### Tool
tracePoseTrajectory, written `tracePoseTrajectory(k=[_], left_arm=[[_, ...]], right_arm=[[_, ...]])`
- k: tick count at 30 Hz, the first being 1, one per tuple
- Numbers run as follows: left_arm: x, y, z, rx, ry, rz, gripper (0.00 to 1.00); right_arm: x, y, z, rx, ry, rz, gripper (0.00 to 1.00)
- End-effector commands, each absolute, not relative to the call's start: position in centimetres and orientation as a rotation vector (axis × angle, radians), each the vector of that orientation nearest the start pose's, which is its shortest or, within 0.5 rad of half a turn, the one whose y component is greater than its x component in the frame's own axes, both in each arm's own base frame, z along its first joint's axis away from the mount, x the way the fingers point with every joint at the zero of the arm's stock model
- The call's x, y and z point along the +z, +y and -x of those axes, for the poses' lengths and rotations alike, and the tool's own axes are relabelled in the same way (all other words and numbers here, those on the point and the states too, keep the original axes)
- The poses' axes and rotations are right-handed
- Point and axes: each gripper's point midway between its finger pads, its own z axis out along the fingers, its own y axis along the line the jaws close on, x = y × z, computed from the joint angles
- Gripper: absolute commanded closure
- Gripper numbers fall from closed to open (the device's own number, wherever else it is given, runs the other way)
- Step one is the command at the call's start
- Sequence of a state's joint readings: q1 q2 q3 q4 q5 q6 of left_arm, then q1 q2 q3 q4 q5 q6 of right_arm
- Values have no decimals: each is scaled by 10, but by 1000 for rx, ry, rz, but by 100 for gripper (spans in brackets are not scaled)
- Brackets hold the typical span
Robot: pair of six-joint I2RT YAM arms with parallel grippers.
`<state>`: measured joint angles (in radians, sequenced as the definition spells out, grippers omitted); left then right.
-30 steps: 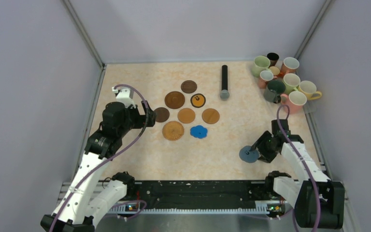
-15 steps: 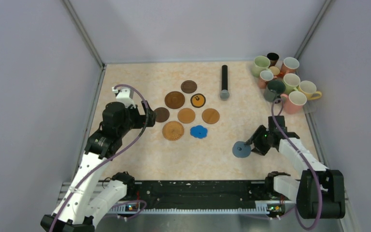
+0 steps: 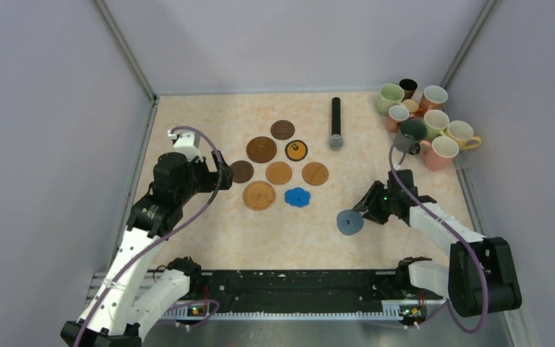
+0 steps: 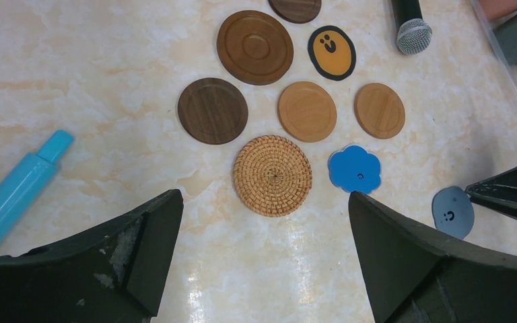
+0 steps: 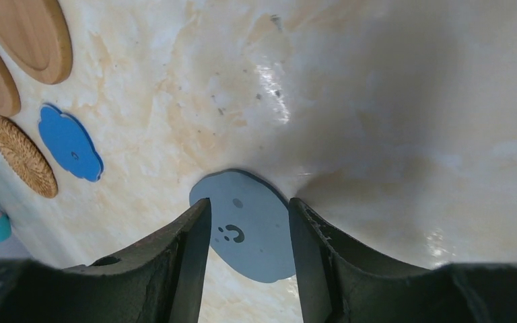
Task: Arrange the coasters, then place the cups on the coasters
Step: Move the coaster to the center of the board.
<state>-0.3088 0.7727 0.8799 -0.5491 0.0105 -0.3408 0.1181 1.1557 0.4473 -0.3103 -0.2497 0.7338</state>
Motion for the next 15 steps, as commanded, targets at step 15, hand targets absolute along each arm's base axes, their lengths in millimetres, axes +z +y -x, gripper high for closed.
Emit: tracePoseTrajectory(k=[15], left_arm=[[252, -102, -262, -435, 1992, 11, 1]], right_arm=[[-3, 176, -194, 596, 2773, -530, 57]])
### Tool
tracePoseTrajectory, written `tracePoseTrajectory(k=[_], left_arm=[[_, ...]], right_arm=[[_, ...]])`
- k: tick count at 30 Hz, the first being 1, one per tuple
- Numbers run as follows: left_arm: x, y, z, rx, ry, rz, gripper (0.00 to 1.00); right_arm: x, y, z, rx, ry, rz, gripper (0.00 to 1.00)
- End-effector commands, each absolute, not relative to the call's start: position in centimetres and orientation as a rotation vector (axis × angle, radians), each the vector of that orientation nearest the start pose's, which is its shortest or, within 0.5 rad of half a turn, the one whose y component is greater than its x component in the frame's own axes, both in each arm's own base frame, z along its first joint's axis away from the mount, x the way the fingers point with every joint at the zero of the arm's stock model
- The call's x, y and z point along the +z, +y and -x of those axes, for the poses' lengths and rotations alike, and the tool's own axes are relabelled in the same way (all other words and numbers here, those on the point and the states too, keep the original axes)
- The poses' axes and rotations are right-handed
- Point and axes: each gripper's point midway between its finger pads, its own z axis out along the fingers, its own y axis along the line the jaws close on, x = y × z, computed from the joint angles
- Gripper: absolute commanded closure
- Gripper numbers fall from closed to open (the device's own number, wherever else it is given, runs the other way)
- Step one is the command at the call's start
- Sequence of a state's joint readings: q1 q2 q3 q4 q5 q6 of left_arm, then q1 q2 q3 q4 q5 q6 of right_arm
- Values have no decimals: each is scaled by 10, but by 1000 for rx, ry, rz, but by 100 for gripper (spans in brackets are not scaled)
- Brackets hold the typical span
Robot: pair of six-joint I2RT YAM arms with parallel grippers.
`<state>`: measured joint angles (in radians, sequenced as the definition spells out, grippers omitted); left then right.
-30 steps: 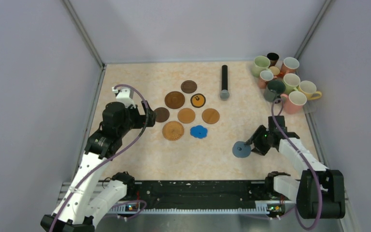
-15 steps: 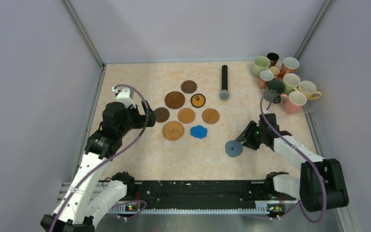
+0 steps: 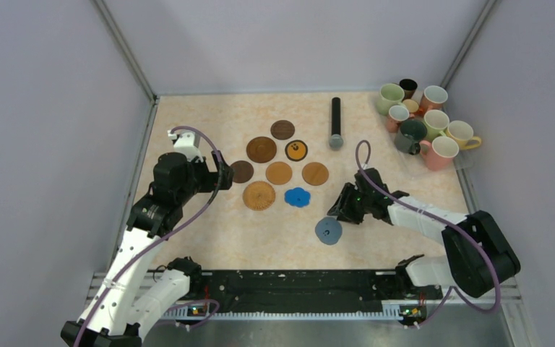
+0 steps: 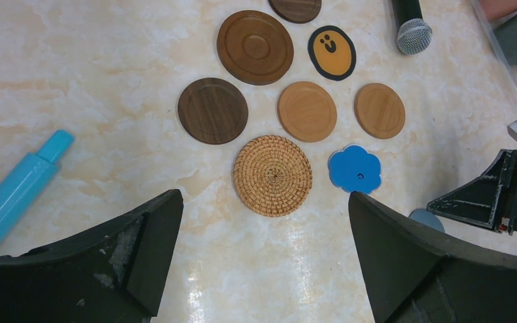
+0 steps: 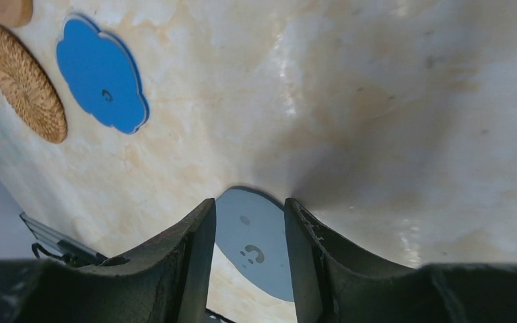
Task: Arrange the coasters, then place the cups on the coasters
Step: Move the coaster to the center of the board.
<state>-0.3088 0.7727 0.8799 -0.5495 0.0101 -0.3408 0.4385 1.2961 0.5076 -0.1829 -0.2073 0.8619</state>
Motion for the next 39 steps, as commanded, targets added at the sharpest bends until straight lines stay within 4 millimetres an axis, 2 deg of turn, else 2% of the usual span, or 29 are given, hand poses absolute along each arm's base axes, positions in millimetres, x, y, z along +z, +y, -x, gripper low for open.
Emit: tracePoseTrajectory(k=[1, 4, 9, 15, 20, 29, 39], left_arm=[[252, -102, -262, -436, 1992, 11, 1], [252, -102, -262, -435, 1990, 11, 1], [252, -101, -262, -434, 1990, 12, 1], [253, -102, -262, -440, 1988, 8, 1], [252, -102, -262, -441, 1989, 10, 1], [251, -104, -263, -445, 1995, 8, 1], [251, -103, -263, -444, 1995, 9, 1]], right_arm=[[-2, 179, -194, 599, 2774, -520, 57], [0, 180, -195, 574, 2782, -505, 57], [10, 163, -191, 458, 2786, -449, 52], [13, 158, -169, 501, 2815, -393, 52], [15, 167, -160, 621, 2805, -383, 54], [3, 183, -149, 661, 2843, -355, 56], [-1, 211, -158, 688, 2848, -311, 57]])
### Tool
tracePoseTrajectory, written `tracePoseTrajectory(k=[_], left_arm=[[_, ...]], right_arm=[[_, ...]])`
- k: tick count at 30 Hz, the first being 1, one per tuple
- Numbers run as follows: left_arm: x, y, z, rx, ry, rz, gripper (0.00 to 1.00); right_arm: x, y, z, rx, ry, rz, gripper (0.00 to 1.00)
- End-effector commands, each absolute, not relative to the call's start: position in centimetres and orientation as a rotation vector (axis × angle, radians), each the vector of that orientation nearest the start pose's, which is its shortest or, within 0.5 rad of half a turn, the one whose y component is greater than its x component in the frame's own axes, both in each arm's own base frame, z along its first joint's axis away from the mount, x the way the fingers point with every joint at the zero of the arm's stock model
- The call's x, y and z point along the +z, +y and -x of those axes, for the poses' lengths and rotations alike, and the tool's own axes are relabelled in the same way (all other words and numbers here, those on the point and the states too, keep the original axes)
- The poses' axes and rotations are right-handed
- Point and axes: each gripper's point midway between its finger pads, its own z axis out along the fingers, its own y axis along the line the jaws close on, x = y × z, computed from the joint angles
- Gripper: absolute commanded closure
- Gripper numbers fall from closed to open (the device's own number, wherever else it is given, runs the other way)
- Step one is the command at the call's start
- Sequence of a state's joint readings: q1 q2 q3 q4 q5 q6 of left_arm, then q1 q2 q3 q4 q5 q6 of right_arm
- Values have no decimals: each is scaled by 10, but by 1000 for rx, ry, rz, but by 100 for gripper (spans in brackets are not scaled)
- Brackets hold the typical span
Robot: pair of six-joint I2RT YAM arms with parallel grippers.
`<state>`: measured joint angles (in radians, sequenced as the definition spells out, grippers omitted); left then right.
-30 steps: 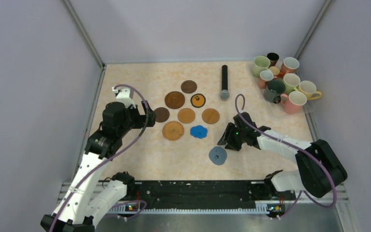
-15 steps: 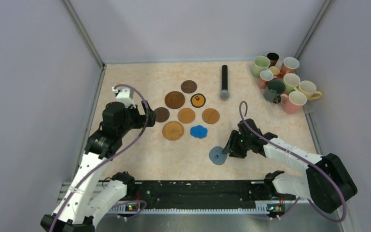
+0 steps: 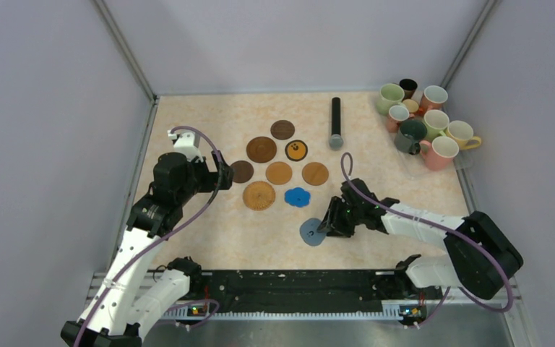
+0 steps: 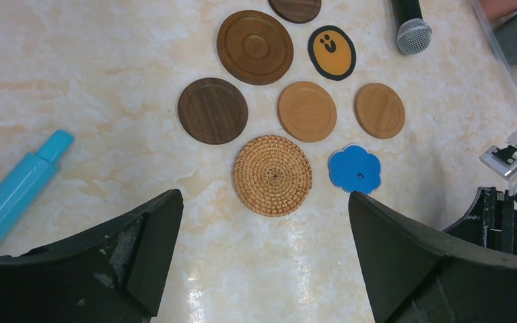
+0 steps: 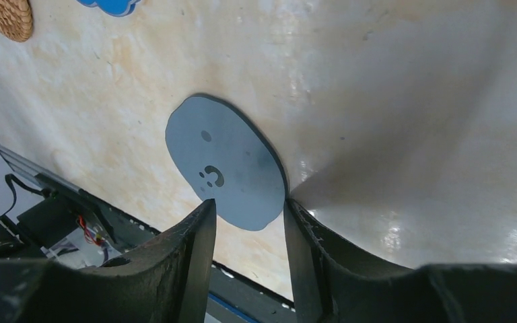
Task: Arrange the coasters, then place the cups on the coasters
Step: Move the coaster to the center of the board.
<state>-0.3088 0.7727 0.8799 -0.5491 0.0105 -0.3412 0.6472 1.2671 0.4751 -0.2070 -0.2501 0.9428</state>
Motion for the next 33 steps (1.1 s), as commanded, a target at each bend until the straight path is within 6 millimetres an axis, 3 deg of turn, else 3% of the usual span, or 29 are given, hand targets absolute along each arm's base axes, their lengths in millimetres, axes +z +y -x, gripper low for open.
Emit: tracePoseTrajectory(k=[1, 18, 33], left_arm=[[251, -104, -263, -447, 1994, 8, 1], [252, -102, -262, -437, 1991, 13, 1], [253, -101, -262, -431, 1988, 14, 1]], right_arm=[[-1, 214, -160, 686, 2852, -310, 57], [-5, 270, -168, 722, 2889, -195, 59], [-11, 241, -133, 685, 2939, -172, 59]])
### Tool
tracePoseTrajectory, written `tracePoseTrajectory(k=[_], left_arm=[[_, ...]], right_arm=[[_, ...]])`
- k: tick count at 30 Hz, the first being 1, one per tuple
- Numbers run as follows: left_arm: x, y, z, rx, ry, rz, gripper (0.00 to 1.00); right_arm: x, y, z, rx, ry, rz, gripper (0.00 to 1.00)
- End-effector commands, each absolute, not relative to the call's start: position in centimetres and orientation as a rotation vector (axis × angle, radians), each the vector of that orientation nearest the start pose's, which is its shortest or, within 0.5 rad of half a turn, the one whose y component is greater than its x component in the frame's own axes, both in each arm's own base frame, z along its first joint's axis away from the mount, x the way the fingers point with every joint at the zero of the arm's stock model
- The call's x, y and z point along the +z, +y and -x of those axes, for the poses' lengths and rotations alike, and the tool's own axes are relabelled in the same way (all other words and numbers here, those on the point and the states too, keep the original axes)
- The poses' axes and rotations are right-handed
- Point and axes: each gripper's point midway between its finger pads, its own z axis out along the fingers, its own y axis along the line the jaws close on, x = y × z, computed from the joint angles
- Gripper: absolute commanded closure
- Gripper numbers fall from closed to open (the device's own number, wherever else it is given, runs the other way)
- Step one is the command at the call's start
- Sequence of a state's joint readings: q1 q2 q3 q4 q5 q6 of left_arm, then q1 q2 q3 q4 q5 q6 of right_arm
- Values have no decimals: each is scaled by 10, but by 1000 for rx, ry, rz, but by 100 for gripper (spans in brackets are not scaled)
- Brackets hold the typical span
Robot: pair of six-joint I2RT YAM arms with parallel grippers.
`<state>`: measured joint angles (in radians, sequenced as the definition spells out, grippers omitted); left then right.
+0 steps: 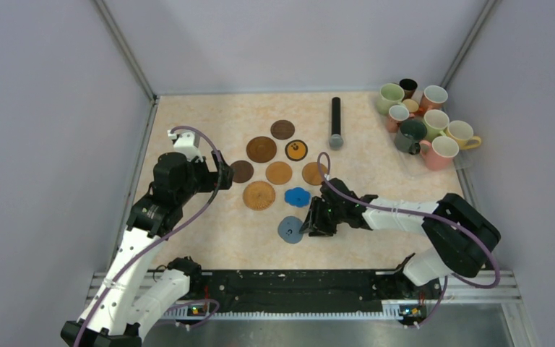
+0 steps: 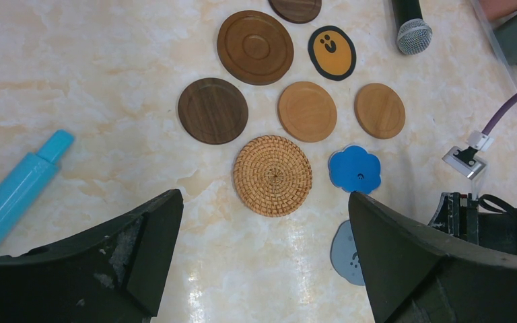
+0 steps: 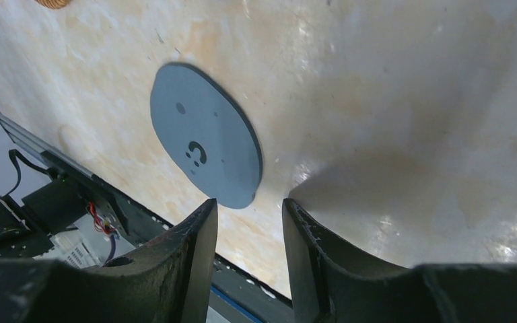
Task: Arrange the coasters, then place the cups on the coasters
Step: Move the coaster to the center of the board.
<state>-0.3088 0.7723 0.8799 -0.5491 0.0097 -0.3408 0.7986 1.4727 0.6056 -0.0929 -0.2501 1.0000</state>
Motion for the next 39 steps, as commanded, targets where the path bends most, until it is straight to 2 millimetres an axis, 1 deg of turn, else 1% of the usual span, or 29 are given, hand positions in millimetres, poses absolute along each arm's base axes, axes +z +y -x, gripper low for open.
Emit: tracePoseTrajectory(k=[1, 4, 8, 13, 16, 20, 29, 39], left_arm=[[253, -101, -262, -432, 1986, 14, 1], [253, -101, -262, -432, 1987, 14, 1], [253, -100, -261, -430, 1985, 15, 1], [254, -100, -261, -431, 1981, 15, 1], [254, -100, -261, -432, 1983, 16, 1], [253, -100, -261, -431, 1984, 15, 1], [252, -100, -262, -429, 1987, 16, 1], [252, -100, -262, -429, 1988, 15, 1]], right_arm=[[-9, 242, -132, 698, 2935, -164, 59], [-4, 249, -132, 742, 2924, -149, 59], [-1, 263, -131, 810, 2919, -135, 59], [-3, 282, -131, 839, 2927, -100, 59], [-4, 290, -137, 840, 2916, -101, 59], [-7, 296, -146, 813, 2909, -94, 59], [-15, 302, -151, 791, 2923, -66, 59], [-10, 309, -155, 819, 2910, -53, 59]])
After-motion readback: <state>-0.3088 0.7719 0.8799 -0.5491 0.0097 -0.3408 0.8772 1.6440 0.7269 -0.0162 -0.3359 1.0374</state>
